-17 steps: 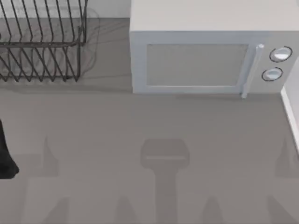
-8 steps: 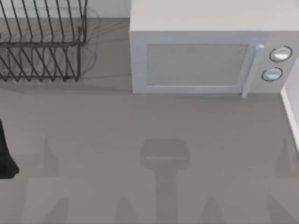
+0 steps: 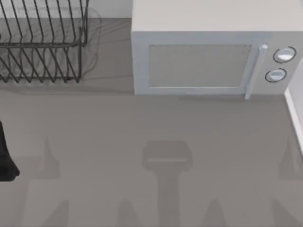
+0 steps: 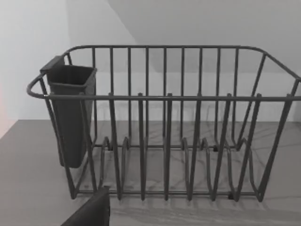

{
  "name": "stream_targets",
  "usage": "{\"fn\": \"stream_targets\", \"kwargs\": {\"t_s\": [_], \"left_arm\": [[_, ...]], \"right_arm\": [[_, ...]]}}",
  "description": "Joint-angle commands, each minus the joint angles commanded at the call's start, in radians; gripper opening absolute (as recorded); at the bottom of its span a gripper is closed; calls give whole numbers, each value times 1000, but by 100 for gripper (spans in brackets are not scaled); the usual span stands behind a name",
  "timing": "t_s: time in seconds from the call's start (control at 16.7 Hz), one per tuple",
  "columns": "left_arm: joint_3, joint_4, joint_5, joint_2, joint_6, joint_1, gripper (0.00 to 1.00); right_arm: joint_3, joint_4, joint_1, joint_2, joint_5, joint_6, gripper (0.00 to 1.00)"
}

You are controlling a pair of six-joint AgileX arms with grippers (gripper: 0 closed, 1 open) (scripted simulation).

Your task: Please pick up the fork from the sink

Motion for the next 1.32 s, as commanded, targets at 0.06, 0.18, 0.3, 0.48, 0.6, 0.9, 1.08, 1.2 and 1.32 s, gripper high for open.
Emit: {"fn": "stream_targets", "kwargs": {"t_s": [0.06, 0.18, 0.3, 0.48, 0.6, 0.9, 1.08, 1.2, 1.32], "left_arm": [[0, 0, 0, 0, 0, 0, 100], [0, 0, 0, 0, 0, 0, 100], [0, 0, 0, 0, 0, 0, 100], [0, 0, 0, 0, 0, 0, 100], [0, 0, 0, 0, 0, 0, 100], [0, 0, 0, 0, 0, 0, 100], [0, 0, 0, 0, 0, 0, 100], [0, 0, 0, 0, 0, 0, 100], [0, 0, 0, 0, 0, 0, 100]], "right_arm": [[0, 0, 0, 0, 0, 0, 100], [0, 0, 0, 0, 0, 0, 100], [0, 0, 0, 0, 0, 0, 100], [8, -5, -1, 10, 0, -1, 100], [47, -30, -7, 59, 0, -5, 100], [273, -172, -40, 339, 1, -29, 100], [473, -297, -69, 585, 1, -51, 100], [624, -391, -90, 772, 1, -68, 100], [784, -490, -111, 967, 2, -86, 100]]}}
